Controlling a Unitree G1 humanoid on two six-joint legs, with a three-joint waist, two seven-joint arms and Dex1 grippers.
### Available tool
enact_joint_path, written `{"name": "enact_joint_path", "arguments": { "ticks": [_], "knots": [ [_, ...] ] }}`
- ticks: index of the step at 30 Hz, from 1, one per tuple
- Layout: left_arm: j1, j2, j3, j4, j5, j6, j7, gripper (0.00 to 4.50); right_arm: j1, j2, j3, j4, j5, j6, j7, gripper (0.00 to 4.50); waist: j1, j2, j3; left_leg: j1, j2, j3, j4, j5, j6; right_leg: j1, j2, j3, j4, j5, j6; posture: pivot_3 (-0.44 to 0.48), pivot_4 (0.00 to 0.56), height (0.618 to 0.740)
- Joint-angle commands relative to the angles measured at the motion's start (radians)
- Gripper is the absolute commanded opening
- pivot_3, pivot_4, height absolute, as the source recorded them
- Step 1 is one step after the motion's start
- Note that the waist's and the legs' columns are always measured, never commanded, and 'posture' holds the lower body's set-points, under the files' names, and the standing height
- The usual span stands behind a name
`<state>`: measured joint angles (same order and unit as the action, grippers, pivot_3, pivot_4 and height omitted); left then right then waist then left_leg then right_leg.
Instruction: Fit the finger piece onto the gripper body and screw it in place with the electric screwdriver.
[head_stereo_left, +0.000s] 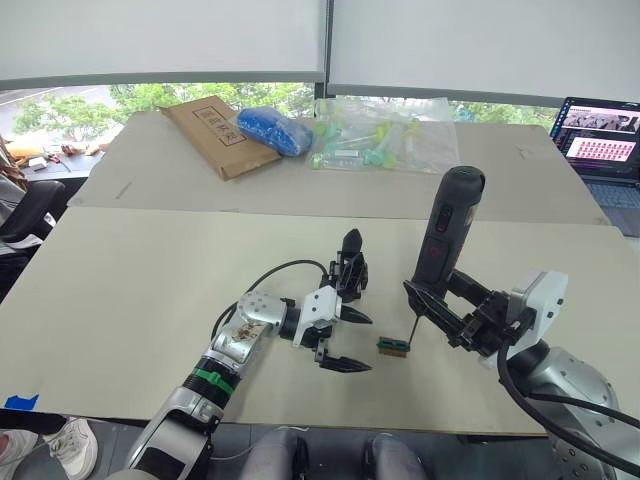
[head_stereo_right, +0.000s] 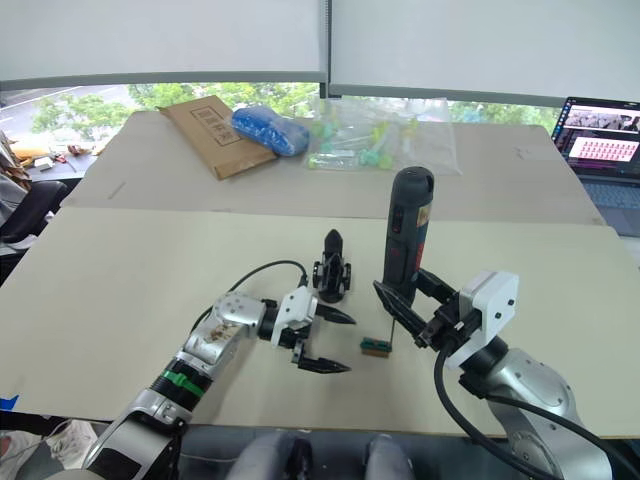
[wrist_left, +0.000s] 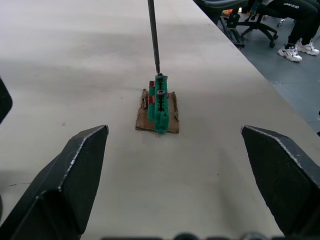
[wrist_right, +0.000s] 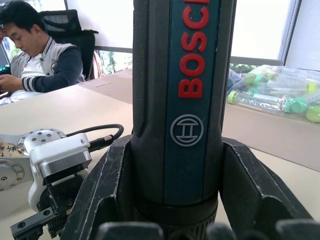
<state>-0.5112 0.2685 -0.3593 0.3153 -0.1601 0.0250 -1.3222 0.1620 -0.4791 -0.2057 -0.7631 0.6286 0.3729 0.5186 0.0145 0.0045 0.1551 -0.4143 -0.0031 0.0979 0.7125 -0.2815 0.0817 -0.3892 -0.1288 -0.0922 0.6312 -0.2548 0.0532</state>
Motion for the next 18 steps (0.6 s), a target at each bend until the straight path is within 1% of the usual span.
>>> {"name": "enact_joint_path", "arguments": {
  "ticks": [1, 18],
  "knots": [
    [-0.015, -0.005, -0.002, -0.012, -0.008, -0.018, -0.004, 4.50, -0.019, -0.002, -0.009, -0.067, 0.011, -0.035, -0.005, 1.95, 0.000, 0.000, 0.000, 0.000, 0.000, 0.000, 0.000, 0.000, 0.000, 0.000, 0.000, 0.000, 0.000, 0.000, 0.000, 0.000, 0.150, 0.740],
    [-0.020, -0.007, -0.001, -0.005, -0.006, -0.021, -0.002, 4.50, -0.027, -0.009, 0.003, -0.077, 0.000, -0.022, -0.014, 1.95, 0.000, 0.000, 0.000, 0.000, 0.000, 0.000, 0.000, 0.000, 0.000, 0.000, 0.000, 0.000, 0.000, 0.000, 0.000, 0.000, 0.150, 0.740]
  ]
}}
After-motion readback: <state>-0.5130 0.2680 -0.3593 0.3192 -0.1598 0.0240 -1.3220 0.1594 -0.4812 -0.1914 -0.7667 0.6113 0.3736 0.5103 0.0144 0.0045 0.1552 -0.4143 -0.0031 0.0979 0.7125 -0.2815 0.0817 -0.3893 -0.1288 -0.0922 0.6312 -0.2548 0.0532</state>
